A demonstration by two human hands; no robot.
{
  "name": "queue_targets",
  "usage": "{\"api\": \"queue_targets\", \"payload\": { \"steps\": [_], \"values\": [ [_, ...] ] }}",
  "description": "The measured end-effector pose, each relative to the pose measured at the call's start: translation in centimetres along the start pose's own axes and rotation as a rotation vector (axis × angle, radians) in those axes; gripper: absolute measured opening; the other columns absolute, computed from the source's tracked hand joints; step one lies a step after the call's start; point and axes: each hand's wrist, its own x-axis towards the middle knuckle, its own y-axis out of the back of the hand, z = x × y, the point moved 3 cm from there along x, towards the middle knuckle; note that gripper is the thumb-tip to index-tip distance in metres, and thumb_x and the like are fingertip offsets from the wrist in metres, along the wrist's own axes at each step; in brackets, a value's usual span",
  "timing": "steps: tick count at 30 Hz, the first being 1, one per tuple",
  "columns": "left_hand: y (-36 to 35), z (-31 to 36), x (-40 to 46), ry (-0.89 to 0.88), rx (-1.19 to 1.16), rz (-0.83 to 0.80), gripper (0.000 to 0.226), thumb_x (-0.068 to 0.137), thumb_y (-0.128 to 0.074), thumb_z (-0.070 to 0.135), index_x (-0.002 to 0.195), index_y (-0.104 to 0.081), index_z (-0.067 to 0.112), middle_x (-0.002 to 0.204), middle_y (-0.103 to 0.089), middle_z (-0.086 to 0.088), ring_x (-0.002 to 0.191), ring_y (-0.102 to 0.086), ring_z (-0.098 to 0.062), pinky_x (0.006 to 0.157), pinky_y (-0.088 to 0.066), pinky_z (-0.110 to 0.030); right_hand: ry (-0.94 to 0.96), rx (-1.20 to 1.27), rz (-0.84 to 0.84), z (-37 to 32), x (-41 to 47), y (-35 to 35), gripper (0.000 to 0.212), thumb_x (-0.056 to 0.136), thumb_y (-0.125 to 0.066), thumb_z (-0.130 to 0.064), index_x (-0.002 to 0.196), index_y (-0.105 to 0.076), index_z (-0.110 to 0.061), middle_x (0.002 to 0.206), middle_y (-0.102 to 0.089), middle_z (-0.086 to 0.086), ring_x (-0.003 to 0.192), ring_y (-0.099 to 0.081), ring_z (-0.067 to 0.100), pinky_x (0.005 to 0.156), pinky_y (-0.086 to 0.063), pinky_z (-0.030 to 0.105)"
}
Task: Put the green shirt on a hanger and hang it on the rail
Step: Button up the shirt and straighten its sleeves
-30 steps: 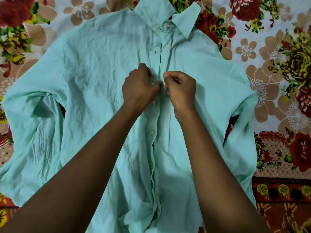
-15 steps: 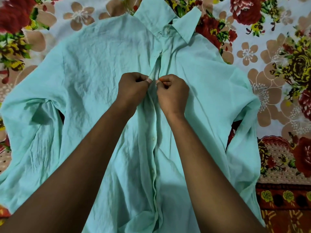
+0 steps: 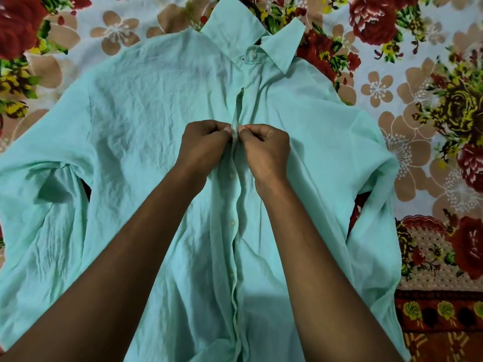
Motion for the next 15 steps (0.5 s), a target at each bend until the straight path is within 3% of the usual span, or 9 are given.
{"api": "queue_targets", "payload": {
  "steps": [5,7,9,10,13,15],
  "values": [
    [0.17,0.29,0.3,-0.008,0.042,-0.036,0.014,0.09,-0.067,0.015,0.087,-0.08,0.01,0.086,-0.078,-0.009,0.06,-0.056,-0.013,0.057,-0.045,-0.025,-0.06,0.058,-0.086,-0.2,-0.01,0.33,0.011,0.091,-0.072,-0.015,0.092,-0.082,-0.012,0.085,-0.079,-0.005,0.084,-0.074,0.008,0.086,-0.061,0.029],
    [0.07,0.47,0.47,-0.018,0.055,-0.036,0.009,0.086,-0.073,0.015,0.084,-0.08,0.009,0.084,-0.078,-0.013,0.058,-0.057,-0.012,0.053,-0.045,-0.021,-0.049,0.068,-0.109,-0.29,0.11,0.51,0.018,0.093,-0.07,-0.015,0.08,-0.081,-0.018,0.076,-0.076,-0.009,0.073,-0.07,0.006,0.078,-0.061,0.029],
    [-0.08,0.62,0.64,-0.01,0.063,-0.03,0.008,0.083,-0.077,0.013,0.082,-0.079,0.006,0.072,-0.074,-0.011,0.049,-0.056,-0.007,0.047,-0.042,-0.016,-0.034,0.057,-0.14,-0.17,0.25,0.62,0.038,0.096,-0.069,-0.021,0.058,-0.071,-0.024,0.055,-0.062,-0.015,0.055,-0.057,0.002,0.063,-0.053,0.025],
    [-0.15,0.65,0.73,-0.004,0.064,-0.021,0.008,0.082,-0.078,0.012,0.081,-0.078,0.004,0.066,-0.071,-0.007,0.046,-0.055,-0.006,0.045,-0.041,-0.014,-0.028,0.055,-0.153,-0.06,0.27,0.55,0.037,0.096,-0.069,-0.024,0.059,-0.072,-0.023,0.054,-0.063,-0.016,0.054,-0.058,0.001,0.063,-0.052,0.023],
    [-0.41,0.54,0.95,0.004,0.056,0.016,0.009,0.086,-0.074,0.01,0.08,-0.077,0.004,0.055,-0.065,0.004,0.041,-0.054,0.0,0.043,-0.039,-0.012,-0.003,0.078,-0.127,0.06,0.29,0.38,0.015,0.095,-0.072,-0.021,0.087,-0.083,-0.015,0.079,-0.079,-0.006,0.081,-0.075,0.008,0.083,-0.06,0.026],
    [-0.5,0.46,0.96,-0.006,0.076,0.018,0.01,0.087,-0.072,0.011,0.081,-0.077,0.005,0.054,-0.064,0.007,0.041,-0.053,0.001,0.043,-0.039,-0.011,0.003,0.075,-0.103,0.25,0.31,0.38,0.012,0.094,-0.071,-0.017,0.091,-0.083,-0.014,0.084,-0.08,-0.004,0.086,-0.076,0.01,0.086,-0.06,0.027]
  ]
}}
